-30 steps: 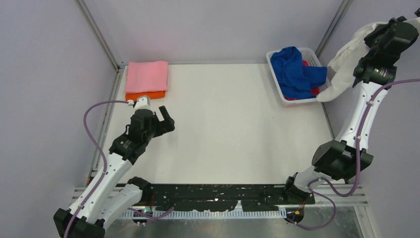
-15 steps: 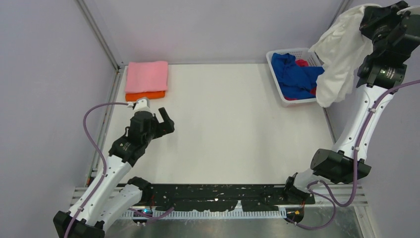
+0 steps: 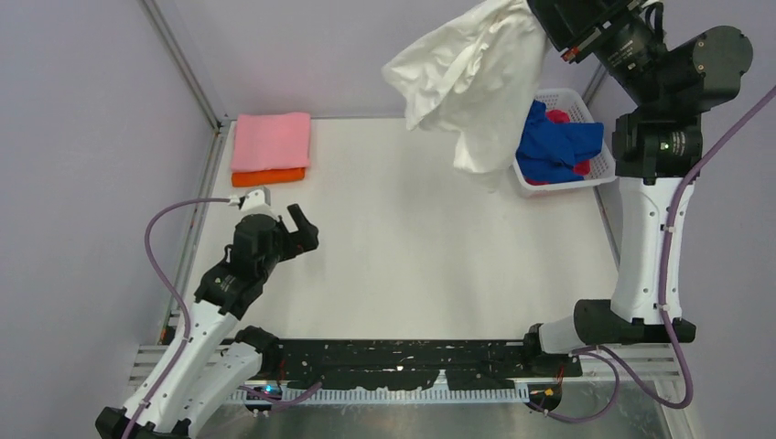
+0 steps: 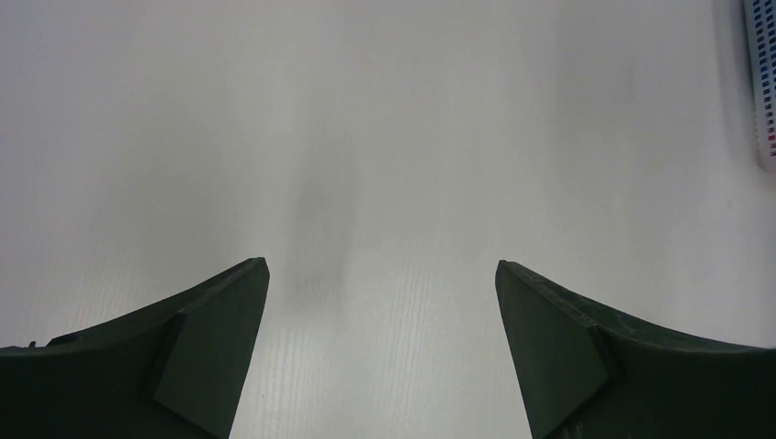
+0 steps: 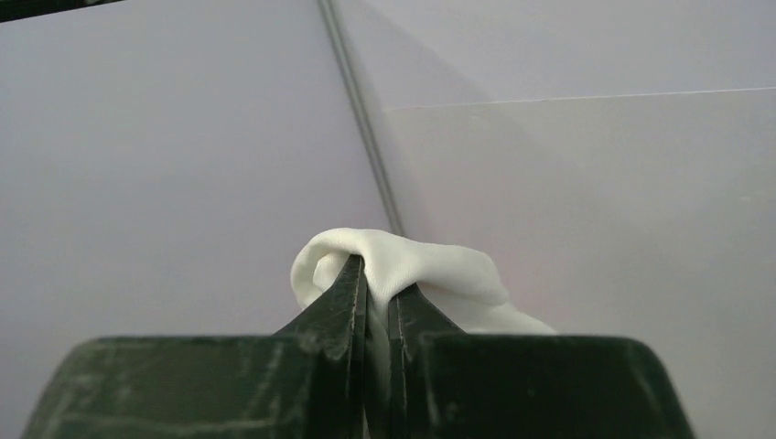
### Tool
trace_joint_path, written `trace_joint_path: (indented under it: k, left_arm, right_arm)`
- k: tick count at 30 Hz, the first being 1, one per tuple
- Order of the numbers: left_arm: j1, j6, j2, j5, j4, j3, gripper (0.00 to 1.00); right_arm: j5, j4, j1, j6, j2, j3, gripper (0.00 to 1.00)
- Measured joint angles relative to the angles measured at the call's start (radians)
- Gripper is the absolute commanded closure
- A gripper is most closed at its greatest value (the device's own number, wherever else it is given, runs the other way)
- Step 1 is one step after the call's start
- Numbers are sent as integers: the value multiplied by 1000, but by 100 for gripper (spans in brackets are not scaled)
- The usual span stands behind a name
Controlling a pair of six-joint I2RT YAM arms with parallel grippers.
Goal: Fold and stack the t-shirts
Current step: Move the tshirt to the center of the board
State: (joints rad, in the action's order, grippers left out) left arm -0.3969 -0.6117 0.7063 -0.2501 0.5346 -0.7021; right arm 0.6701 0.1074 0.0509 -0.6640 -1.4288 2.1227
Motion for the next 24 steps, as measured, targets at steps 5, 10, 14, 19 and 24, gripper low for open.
trace_joint_path:
  k: [5,10,14,19,24]
  left_arm:
    - [0,0,-71,-31,26,4,1]
    - [0,-6,-127,-59,54,15,1]
    - [0,-13,-147,-69,73,31,1]
    - [0,-14,-106,-68,87,32,1]
    - [0,-18,-34,-37,83,32,1]
  right_arm:
    - [100,-44,-163,-26,-57,8,95]
    - [268,-101,-237,-47,-132,-126,91]
    - [254,-82,-238,40,-136,-462,51]
    - [-112,229,-246,269,-256,-677,7]
    - [-481,409,-252,388,-284,-778,4]
